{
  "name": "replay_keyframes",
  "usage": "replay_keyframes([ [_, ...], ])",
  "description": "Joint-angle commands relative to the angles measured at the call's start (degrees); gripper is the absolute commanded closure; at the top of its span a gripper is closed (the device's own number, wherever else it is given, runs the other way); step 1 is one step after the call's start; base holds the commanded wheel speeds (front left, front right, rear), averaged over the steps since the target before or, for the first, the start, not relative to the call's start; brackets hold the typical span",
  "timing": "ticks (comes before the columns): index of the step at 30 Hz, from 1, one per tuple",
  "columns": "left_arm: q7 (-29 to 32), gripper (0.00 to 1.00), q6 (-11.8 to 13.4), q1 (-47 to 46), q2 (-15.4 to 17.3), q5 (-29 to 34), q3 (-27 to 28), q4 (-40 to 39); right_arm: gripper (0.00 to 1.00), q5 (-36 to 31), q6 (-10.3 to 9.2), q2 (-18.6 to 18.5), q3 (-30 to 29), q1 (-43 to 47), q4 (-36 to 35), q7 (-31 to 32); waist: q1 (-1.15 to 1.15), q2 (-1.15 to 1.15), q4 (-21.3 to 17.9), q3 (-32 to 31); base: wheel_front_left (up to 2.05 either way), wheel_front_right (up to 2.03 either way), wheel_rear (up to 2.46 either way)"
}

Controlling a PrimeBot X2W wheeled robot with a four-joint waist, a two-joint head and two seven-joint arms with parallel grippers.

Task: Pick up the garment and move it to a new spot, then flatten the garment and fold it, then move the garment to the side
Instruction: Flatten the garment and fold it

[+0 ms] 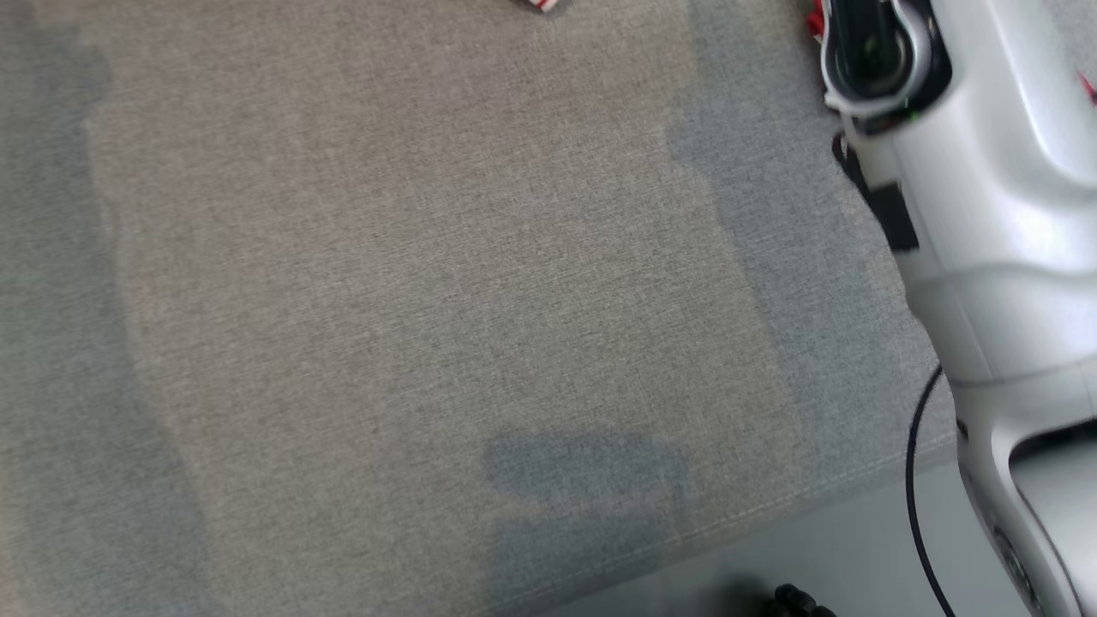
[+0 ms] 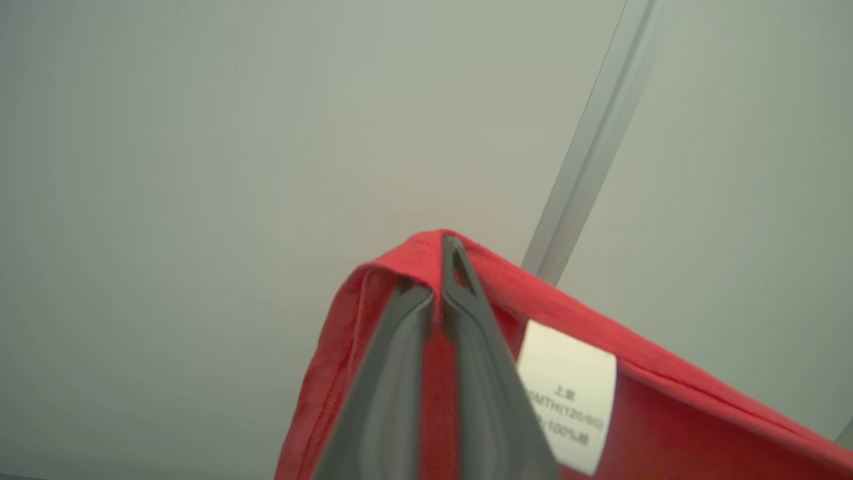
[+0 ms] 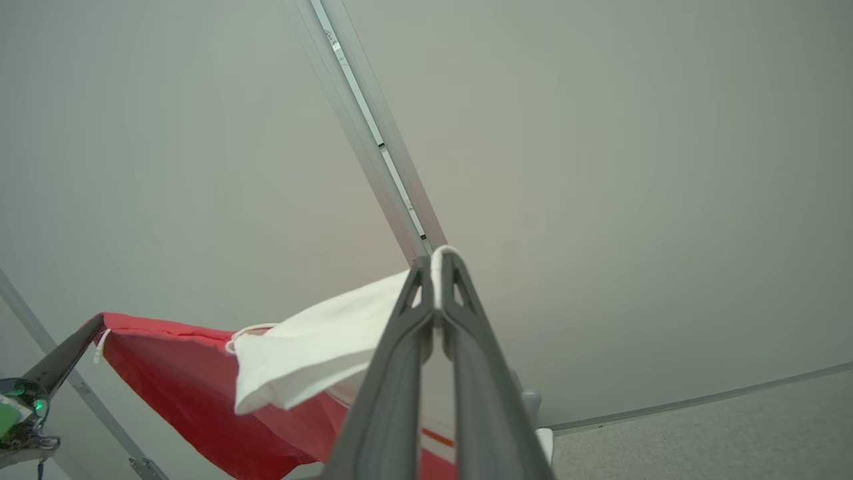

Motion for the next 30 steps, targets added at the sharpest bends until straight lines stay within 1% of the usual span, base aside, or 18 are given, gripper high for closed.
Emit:
replay_keyframes([
  [1, -0.1, 1.0, -0.3, 2.8, -0.2, -0.9, 0.4, -0.7, 1.0, 0.7, -0.02, -0.8, 0.3, 2.9, -1.0, -0.2, 0.0, 0.0, 1.7, -2.0, 0.0, 0.0, 0.0],
  [3, -0.1, 1.0, -0.5, 7.0, -1.1, -2.3, 0.9, -3.0, 1.0, 1.6, -0.02, -2.3, 0.6, 7.3, -3.1, -0.2, 0.0, 0.0, 2.7, -3.4, 0.0, 0.0, 0.0],
  [5, -0.1, 1.0, -0.6, 12.1, -2.2, -4.7, 0.0, -7.1, 1.0, 2.6, -0.02, -3.4, 0.7, 12.1, -5.2, -0.2, 0.0, 0.0, 3.7, -5.1, 0.0, 0.0, 0.0],
  [8, -0.1, 1.0, -0.6, 21.8, -2.1, -8.1, -1.4, -13.5, 1.0, 4.0, -0.01, -4.8, 1.2, 20.1, -8.7, -0.2, 0.0, 0.0, 5.3, -7.8, 0.0, 0.0, 0.0],
  [12, -0.1, 1.0, -0.6, 34.5, -2.6, -11.7, -0.8, -21.0, 1.0, 4.8, -0.02, -6.4, 1.1, 31.4, -13.6, -0.2, 0.0, 0.0, 7.0, -11.3, 0.0, 0.0, 0.0],
  [14, -0.1, 1.0, -0.6, 40.8, -3.4, -12.2, -0.8, -23.8, 1.0, 4.8, -0.02, -6.9, 0.5, 37.2, -15.8, -0.2, 0.0, 0.0, 7.9, -12.9, 0.0, 0.0, 0.0],
  [16, -0.1, 1.0, -0.6, 46.3, -4.0, -12.8, -0.4, -25.9, 1.0, 4.9, -0.02, -6.9, -0.6, 42.5, -17.6, -0.2, 0.0, 0.0, 8.6, -14.3, 0.0, 0.0, 0.0],
  [20, -0.1, 1.0, -0.6, 55.5, -6.4, -13.2, 1.1, -28.5, 1.0, 4.2, -0.02, -6.4, -3.7, 51.8, -20.8, -0.2, 0.0, 0.0, 9.6, -16.8, 0.0, 0.0, 0.0],
  [23, -0.1, 1.0, -0.6, 59.2, -7.5, -13.0, 2.6, -29.5, 1.0, 3.3, -0.02, -6.3, -4.9, 55.4, -22.1, -0.2, 0.0, 0.0, 9.8, -18.0, 0.0, 0.0, 0.0],
  [30, -0.1, 1.0, -0.6, 70.3, -13.3, -9.7, 7.4, -33.1, 1.0, 1.3, -0.03, -3.9, -8.2, 66.4, -24.4, -0.2, 0.0, 0.0, 10.3, -22.0, 0.0, 0.0, 0.0],
])
